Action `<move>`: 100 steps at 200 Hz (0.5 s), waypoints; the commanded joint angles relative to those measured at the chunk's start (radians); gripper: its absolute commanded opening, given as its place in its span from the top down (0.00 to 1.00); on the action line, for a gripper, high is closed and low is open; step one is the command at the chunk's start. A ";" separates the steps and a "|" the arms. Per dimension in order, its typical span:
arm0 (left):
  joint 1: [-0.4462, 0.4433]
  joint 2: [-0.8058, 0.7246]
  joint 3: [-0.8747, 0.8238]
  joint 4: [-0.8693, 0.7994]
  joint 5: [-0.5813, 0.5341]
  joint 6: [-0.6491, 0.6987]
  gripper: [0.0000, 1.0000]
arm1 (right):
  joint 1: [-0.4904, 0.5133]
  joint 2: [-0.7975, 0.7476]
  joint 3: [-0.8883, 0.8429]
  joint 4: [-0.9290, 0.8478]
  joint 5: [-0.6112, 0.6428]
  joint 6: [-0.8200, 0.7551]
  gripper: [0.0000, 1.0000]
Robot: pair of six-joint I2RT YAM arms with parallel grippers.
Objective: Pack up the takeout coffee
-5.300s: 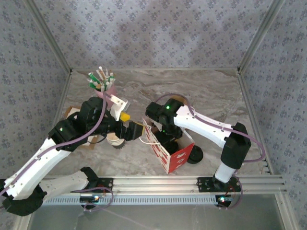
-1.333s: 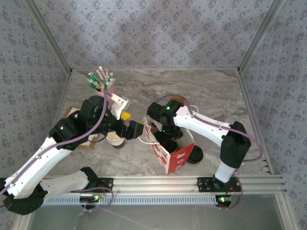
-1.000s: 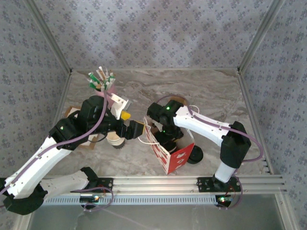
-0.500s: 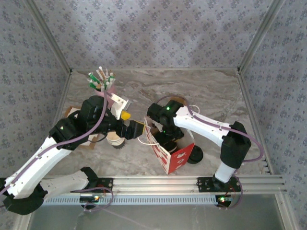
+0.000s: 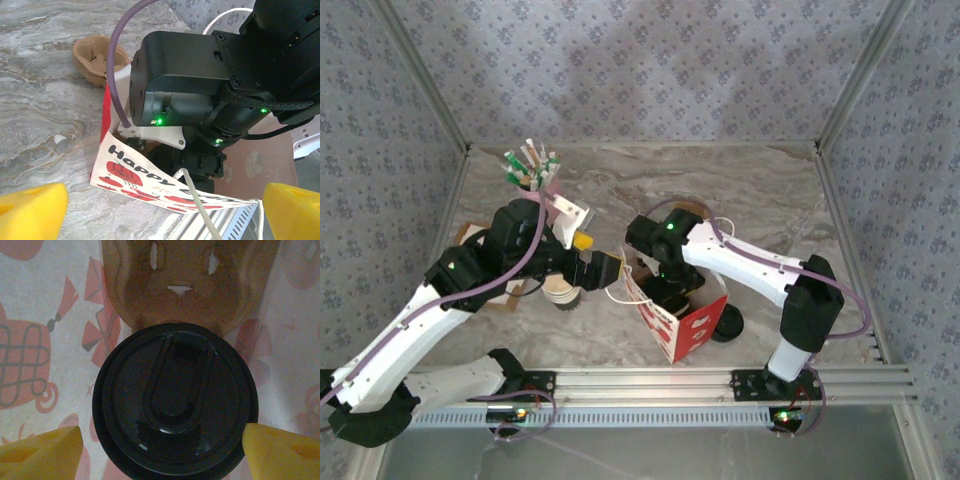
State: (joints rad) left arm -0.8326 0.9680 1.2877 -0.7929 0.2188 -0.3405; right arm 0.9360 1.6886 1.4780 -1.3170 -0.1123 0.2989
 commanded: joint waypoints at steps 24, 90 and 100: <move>-0.006 -0.001 0.034 -0.002 -0.007 0.019 0.01 | 0.010 -0.033 0.034 -0.046 0.019 0.014 0.14; -0.005 -0.001 0.034 0.001 -0.008 0.019 0.01 | 0.019 -0.040 0.056 -0.060 0.034 0.020 0.12; -0.005 0.000 0.033 -0.001 -0.008 0.020 0.01 | 0.020 -0.041 0.056 -0.062 0.036 0.021 0.12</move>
State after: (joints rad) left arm -0.8326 0.9707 1.2877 -0.7929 0.2161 -0.3401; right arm 0.9478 1.6760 1.5036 -1.3399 -0.0929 0.3054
